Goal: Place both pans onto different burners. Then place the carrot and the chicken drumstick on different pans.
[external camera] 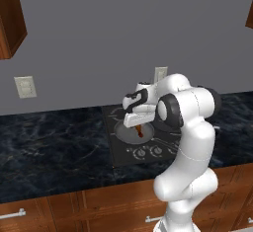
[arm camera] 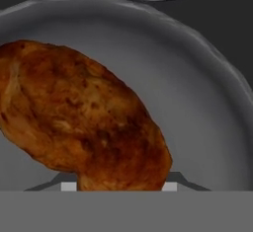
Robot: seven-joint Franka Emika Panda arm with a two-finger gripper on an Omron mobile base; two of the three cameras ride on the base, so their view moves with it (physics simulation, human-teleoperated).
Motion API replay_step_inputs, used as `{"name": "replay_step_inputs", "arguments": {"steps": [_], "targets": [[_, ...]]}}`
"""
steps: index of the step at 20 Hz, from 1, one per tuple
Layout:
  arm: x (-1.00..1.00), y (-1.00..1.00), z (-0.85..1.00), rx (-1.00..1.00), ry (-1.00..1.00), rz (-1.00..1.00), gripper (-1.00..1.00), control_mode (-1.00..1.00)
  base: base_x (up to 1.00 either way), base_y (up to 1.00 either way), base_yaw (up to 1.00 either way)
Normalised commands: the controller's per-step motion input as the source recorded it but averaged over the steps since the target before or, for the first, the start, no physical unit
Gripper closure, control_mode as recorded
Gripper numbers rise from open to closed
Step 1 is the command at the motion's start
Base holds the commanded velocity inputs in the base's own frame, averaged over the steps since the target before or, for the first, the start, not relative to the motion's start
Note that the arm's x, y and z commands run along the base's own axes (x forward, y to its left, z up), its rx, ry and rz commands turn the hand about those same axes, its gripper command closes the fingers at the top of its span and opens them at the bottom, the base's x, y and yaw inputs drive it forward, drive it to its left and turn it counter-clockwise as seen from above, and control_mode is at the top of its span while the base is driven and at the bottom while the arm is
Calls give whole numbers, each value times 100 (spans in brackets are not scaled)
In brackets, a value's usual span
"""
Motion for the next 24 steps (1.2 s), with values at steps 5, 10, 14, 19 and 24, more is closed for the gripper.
{"name": "replay_step_inputs", "arguments": {"steps": [5,10,14,19,24], "targets": [[0,0,0,0,0,0,-100,-100,0,0,0],[0,0,2,0,0,0,-100,-100,0,0,0],[-10,0,49,0,0,0,-100,-100,0,0,0],[-19,0,55,1,0,0,-100,-100,0,0,0],[-36,-10,48,5,0,0,-100,-100,0,0,0]]}}
